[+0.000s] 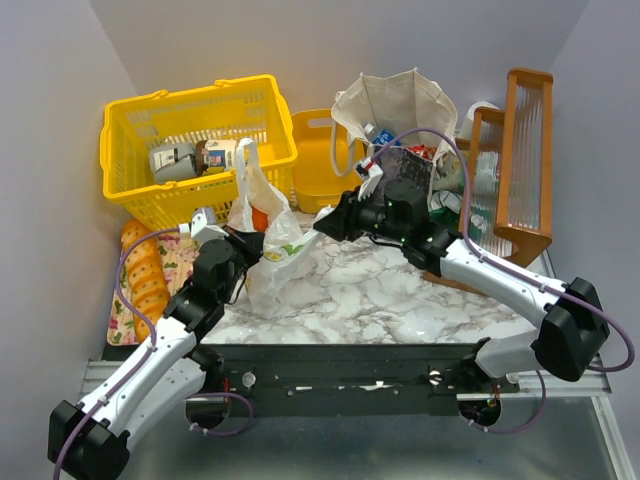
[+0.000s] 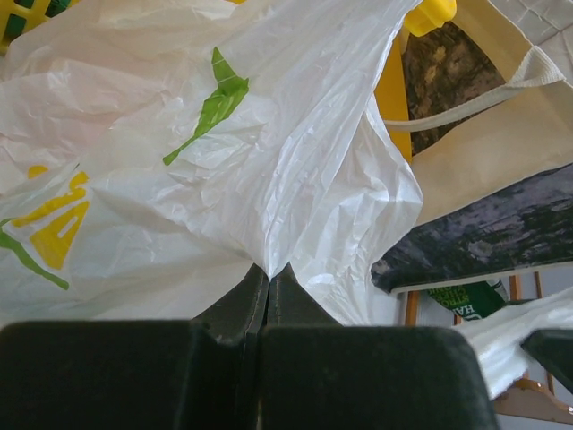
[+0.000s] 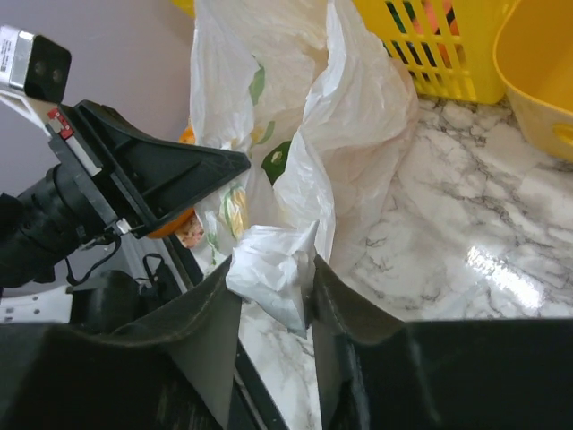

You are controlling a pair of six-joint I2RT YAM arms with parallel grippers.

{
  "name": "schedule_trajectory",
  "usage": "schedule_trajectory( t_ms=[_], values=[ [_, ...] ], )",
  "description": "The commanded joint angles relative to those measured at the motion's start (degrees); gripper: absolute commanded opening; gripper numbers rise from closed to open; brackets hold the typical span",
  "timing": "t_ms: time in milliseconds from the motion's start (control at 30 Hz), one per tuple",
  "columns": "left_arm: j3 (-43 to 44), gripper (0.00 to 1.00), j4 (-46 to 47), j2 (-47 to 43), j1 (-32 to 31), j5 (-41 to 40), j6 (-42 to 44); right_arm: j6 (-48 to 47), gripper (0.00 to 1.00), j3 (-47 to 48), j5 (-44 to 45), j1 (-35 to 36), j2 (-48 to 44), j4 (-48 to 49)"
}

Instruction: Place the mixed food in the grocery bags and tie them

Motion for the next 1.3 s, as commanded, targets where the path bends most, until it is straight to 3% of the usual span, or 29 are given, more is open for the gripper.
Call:
schedule_trajectory(
  t_ms=[0, 33, 67, 100, 133, 233, 267, 467, 600, 800, 967, 1167, 1267],
  values=[
    [-0.90, 0.00, 3.79, -0.41, -0.27, -0.88, 1.53, -0.58, 0.24, 0.38, -1.18, 0.57, -0.43, 5.77],
    [-0.90, 0.02, 4.42, -0.76, -0.27, 0.60, 2.67, -0.84, 0.08, 0.91, -0.05, 0.57, -0.78, 3.50],
    [-0.47, 0.11, 4.68, -1.11, -0.27, 1.14, 5.47, -2.24, 0.04, 1.35, 0.66, 0.48, -1.39, 2.26],
    [-0.20, 0.24, 4.77, -1.55, -0.27, 1.49, 6.72, -3.47, 0.01, 1.87, 1.28, 0.48, -3.05, 0.94],
    [0.06, 0.52, 4.77, -3.04, -0.27, 1.93, 8.03, -4.79, 0.01, 2.75, 2.85, 0.48, -4.28, -2.12],
    [1.55, 0.90, 3.99, -6.90, -0.19, 4.39, 15.32, -12.08, 0.01, 5.64, 3.92, 0.04, -8.76, -10.10],
    [2.69, 0.98, 3.72, -7.87, -0.19, 6.48, 17.34, -13.66, 0.01, 6.62, 3.48, -0.22, -9.56, -12.41],
    [8.75, 0.99, -0.22, -9.47, -0.10, 17.13, 31.51, -25.71, 0.01, 12.69, -11.87, -4.44, -11.50, -27.72],
    [13.24, 0.99, -3.30, -7.27, -0.10, 26.44, 36.52, -28.35, 0.01, 10.85, -27.34, -13.37, -12.47, -29.13],
    [18.87, 0.99, -11.73, -6.30, 0.16, 32.69, 46.33, -30.81, 0.01, 9.97, -40.01, -22.44, -12.03, -28.96],
    [17.82, 0.99, -9.47, -7.27, 0.87, 40.31, 52.69, -32.66, 0.01, 11.10, -53.97, -28.69, -7.29, -28.69],
    [19.92, 0.99, -9.73, -2.27, 4.11, 43.41, 60.07, -33.81, 0.01, 12.69, -57.86, -30.02, -3.69, -28.69],
    [20.19, 0.99, -7.89, -0.24, 11.30, 52.00, 59.03, -34.16, 0.01, 13.48, -58.75, -30.28, -2.98, -28.78]
  ],
)
